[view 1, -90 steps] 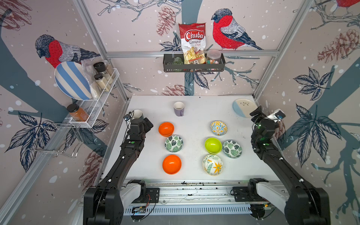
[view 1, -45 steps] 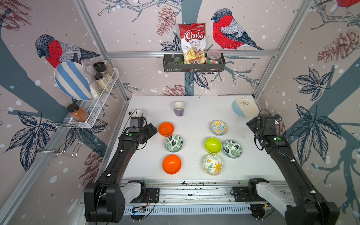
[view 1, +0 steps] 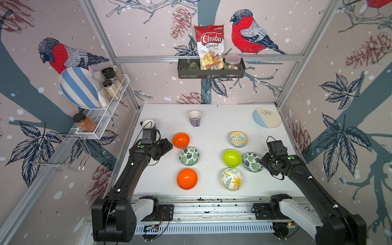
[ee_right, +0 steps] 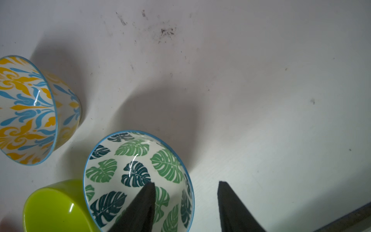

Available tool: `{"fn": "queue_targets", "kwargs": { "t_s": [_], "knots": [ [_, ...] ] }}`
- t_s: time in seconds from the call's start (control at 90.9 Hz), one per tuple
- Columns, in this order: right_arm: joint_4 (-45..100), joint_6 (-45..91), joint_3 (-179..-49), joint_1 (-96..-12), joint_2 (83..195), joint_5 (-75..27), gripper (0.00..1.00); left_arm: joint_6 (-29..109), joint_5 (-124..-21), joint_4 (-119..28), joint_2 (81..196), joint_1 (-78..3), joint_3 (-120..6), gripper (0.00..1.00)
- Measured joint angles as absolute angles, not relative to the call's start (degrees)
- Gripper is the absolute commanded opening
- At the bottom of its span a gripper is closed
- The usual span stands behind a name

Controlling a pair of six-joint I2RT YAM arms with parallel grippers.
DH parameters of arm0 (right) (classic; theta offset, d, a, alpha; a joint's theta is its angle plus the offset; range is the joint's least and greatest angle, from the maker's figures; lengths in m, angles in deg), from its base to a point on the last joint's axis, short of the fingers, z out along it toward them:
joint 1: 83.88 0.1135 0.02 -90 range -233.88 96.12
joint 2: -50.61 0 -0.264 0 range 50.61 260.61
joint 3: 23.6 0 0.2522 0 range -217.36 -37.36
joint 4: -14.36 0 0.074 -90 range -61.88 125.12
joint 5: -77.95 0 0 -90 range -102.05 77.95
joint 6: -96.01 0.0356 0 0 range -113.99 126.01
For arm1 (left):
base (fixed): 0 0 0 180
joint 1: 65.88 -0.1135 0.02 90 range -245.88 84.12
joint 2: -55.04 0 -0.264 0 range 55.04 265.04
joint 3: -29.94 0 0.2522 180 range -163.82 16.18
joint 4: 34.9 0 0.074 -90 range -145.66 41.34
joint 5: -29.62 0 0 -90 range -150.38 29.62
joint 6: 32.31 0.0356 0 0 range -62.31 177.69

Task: Stack the bowls
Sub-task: Pick up the bowl from the center of the board.

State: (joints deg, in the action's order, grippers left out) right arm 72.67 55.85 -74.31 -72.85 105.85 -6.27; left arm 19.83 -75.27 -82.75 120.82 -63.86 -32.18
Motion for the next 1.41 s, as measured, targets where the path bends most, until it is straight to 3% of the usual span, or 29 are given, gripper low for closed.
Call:
{"fn": "queue_targets", "kwargs": {
  "t_s": [0.352, 0.627, 0.858, 1.067, 1.299, 1.409],
  "knots": [
    [71.5, 55.8, -71.6, -72.7, 108.8, -9.5, 0.21, 20.2, -73.7, -84.2, 118.8, -63.9, -32.2, 0.73],
    [70.0, 55.6, -71.0, -73.4, 110.2, -11.1, 0.16, 20.3, -73.3, -84.5, 118.6, -63.9, -32.2, 0.72],
    [69.8, 55.4, -71.4, -74.6, 108.6, -12.6, 0.00, 20.5, -72.4, -85.2, 118.2, -63.9, -32.2, 0.72],
    [75.8, 55.6, -75.6, -75.6, 104.3, -11.8, 0.00, 20.7, -72.3, -86.6, 117.9, -63.9, -33.1, 0.73],
    [82.7, 54.0, -89.1, -76.0, 102.9, -10.8, 0.00, 22.9, -73.7, -89.8, 117.8, -63.9, -36.7, 0.72],
    [84.8, 51.8, -97.0, -73.7, 106.7, -11.0, 0.00, 25.2, -76.2, -92.1, 119.0, -63.9, -40.0, 0.63]
  ]
}}
